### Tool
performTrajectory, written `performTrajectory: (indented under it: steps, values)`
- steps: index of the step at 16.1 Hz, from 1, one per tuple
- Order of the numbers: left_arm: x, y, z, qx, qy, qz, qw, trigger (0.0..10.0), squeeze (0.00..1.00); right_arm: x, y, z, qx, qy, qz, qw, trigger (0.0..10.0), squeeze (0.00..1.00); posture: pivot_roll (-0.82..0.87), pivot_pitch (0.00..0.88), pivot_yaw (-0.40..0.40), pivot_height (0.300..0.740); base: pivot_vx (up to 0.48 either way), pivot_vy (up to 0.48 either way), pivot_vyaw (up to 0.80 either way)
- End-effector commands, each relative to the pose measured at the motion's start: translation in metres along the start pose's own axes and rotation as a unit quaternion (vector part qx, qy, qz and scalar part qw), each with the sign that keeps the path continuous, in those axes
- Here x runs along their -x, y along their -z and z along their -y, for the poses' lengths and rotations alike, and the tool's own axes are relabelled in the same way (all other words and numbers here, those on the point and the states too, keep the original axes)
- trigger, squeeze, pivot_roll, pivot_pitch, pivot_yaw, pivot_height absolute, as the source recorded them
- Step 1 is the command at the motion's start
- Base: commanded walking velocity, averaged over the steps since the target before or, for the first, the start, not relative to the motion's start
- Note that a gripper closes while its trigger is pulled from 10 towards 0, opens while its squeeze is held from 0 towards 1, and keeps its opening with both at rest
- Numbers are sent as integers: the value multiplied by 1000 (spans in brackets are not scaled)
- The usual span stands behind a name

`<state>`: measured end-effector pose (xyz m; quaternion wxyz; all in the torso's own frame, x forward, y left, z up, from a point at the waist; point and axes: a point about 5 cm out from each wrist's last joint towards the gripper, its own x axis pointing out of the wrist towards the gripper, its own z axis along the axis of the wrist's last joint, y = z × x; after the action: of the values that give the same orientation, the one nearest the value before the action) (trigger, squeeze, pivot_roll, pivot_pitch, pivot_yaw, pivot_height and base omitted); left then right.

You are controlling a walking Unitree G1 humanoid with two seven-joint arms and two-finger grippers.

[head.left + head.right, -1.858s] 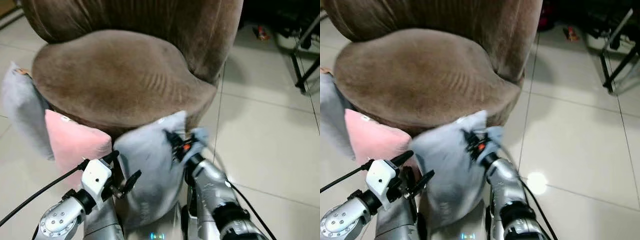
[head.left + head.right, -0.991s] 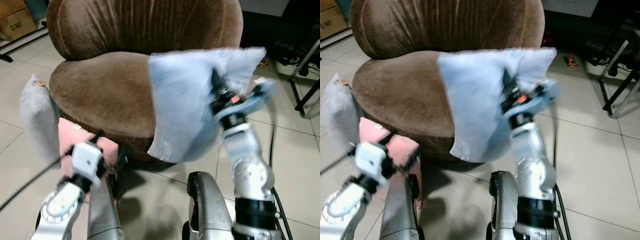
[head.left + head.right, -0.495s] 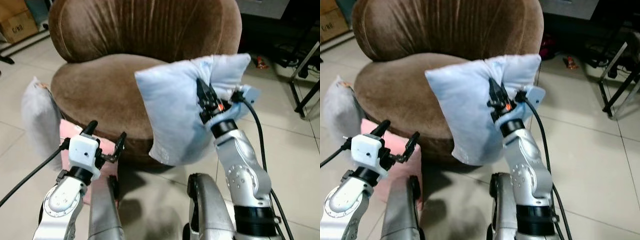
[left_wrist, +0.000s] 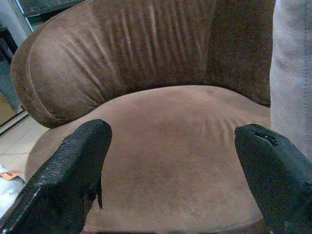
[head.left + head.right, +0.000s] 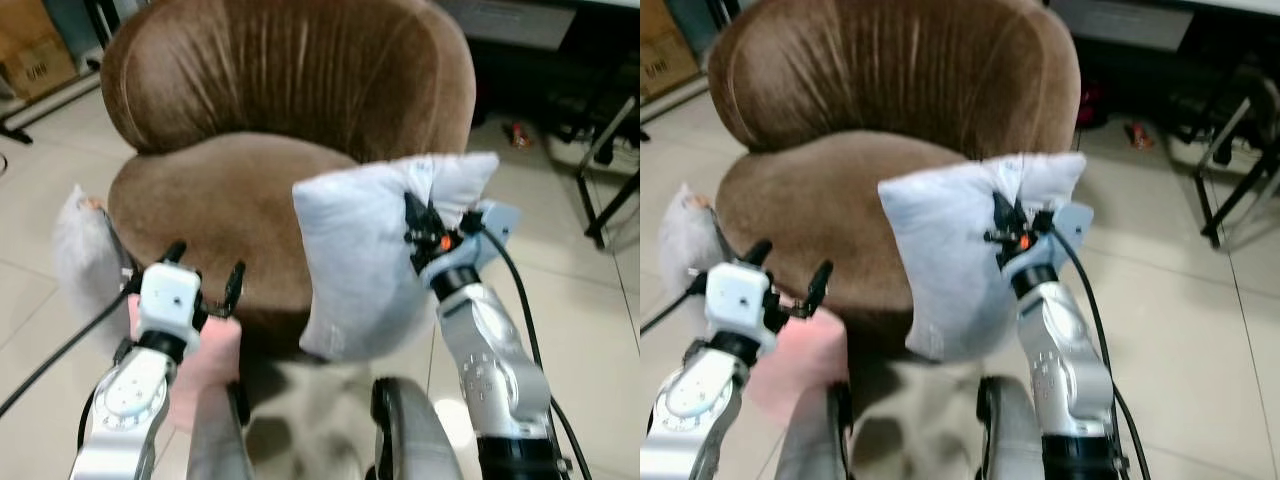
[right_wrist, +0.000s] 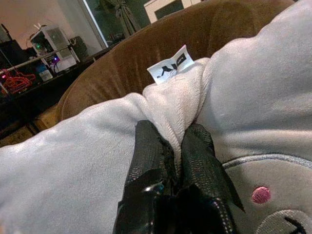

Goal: Move the pillow to the sofa from floor

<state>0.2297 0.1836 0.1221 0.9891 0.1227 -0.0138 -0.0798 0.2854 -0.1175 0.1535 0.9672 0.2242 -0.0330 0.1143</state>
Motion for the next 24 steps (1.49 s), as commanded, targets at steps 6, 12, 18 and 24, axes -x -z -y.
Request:
performTrajectory:
  steps: [6, 12, 18, 24]
  values:
    - [-5, -9, 6, 8, 11, 22, 1000, 10000, 498, 2, 1, 3, 9, 11, -3, 1000, 10000, 0, 45, 32, -10, 664, 0, 0, 0]
    - [-11, -8, 7, -5, 19, 27, 999, 10000, 506, 5, -10, 8, 3, 30, 24, 999, 10000, 0, 33, 9, 11, 729, 0, 0, 0]
    - [-29, -14, 8, -10, 33, 45, 998, 10000, 514, 18, -13, 23, 19, 84, 27, 996, 10000, 0, 0, 0, 57, 740, 0, 0, 0]
    - [-38, -19, 4, -15, 27, 57, 998, 10000, 518, 14, -8, 18, 74, 49, 29, 996, 10000, 0, 10, 0, 53, 740, 0, -138, 0]
